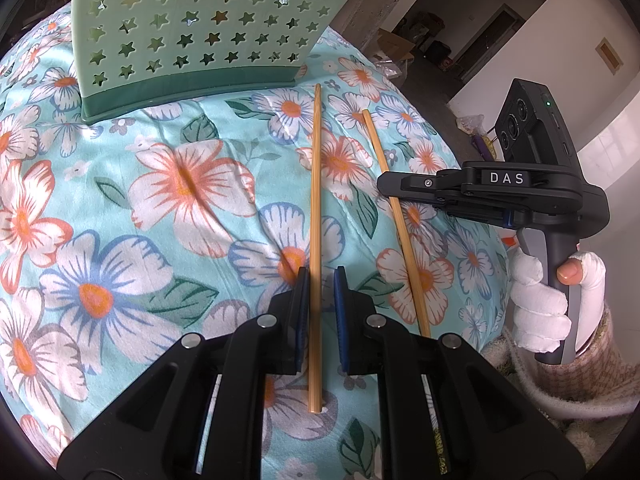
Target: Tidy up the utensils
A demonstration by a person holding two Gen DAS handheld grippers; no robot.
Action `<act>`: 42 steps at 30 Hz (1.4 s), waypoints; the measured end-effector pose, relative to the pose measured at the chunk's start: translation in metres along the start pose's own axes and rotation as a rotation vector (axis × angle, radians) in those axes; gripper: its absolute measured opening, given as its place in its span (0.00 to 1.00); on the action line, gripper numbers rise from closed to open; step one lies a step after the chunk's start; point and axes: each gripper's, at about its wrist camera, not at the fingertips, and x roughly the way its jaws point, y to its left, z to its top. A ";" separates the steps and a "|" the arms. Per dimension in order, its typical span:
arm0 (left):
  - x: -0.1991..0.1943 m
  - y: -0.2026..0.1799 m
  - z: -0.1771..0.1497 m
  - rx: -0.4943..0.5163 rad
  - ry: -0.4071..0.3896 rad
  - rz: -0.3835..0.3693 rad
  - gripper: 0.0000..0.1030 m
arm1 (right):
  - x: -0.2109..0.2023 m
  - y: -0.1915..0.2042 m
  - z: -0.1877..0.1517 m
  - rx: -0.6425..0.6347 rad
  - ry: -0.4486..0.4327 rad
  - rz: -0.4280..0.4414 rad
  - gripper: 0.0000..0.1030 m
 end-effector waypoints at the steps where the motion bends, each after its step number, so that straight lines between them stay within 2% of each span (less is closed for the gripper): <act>1: 0.000 0.000 0.000 0.001 0.000 0.000 0.11 | 0.000 0.000 0.000 0.000 0.000 0.000 0.10; 19: 0.000 0.000 0.000 0.000 0.000 -0.001 0.12 | 0.001 -0.002 0.002 0.020 0.011 0.024 0.11; 21: 0.000 0.000 0.000 0.000 0.000 -0.001 0.12 | 0.001 -0.003 0.003 0.029 0.018 0.043 0.13; 29: -0.001 0.000 0.000 0.002 0.001 -0.002 0.13 | 0.001 0.002 0.005 0.029 0.026 0.097 0.33; 42: 0.002 -0.008 0.002 0.018 0.000 -0.011 0.23 | 0.000 -0.006 0.007 0.059 0.031 0.135 0.34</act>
